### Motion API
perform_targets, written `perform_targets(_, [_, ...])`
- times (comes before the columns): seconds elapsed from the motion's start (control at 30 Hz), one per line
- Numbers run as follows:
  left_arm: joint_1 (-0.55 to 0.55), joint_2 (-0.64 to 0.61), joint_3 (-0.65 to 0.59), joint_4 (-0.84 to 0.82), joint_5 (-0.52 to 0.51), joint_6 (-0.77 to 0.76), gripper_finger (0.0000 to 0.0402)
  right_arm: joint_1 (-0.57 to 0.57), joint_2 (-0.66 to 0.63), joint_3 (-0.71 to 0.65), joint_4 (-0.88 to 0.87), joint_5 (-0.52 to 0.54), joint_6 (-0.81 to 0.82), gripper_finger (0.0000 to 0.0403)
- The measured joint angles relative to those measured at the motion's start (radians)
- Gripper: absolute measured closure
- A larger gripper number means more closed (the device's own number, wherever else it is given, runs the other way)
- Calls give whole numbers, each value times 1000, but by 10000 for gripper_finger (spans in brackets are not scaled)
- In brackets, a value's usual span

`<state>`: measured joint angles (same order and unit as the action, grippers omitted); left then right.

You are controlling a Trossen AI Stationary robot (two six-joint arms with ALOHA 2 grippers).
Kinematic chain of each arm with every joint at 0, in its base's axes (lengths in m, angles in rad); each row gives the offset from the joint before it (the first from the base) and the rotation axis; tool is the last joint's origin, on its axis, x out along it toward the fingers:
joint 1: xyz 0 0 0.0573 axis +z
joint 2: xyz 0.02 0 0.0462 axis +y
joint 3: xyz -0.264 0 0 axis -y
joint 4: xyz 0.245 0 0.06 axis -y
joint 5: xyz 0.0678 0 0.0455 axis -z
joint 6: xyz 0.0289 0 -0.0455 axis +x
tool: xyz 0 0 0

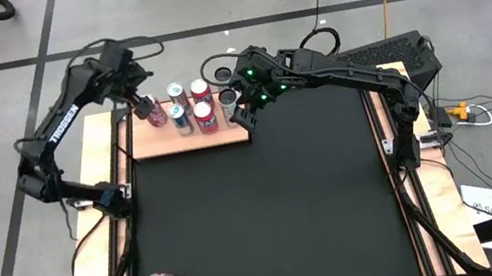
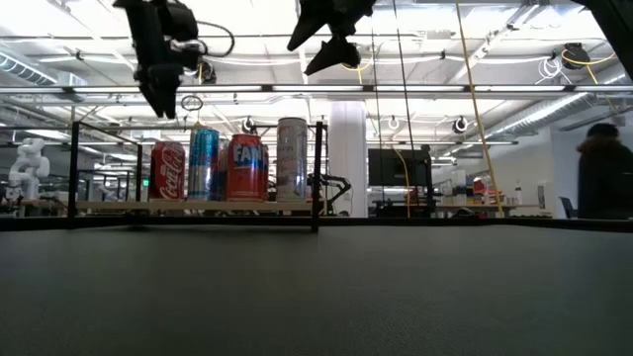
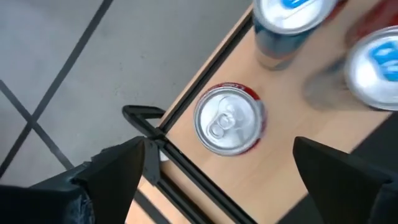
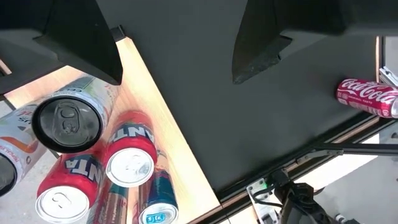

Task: Place canned beverage on shelf
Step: Put the red-white soda can aligned with the other red-white soda can on the shelf

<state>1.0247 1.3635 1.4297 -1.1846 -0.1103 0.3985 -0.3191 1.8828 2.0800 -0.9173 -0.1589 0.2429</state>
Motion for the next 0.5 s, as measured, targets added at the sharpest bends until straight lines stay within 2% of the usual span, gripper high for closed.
perform_targets(0.23, [-78, -136, 21, -40, 1, -97, 8, 27, -20, -1, 23, 47, 7, 115])
perform_targets(0.5, [-282, -293, 22, -40, 11, -326, 8, 69, -58, -1, 31, 101, 7, 115])
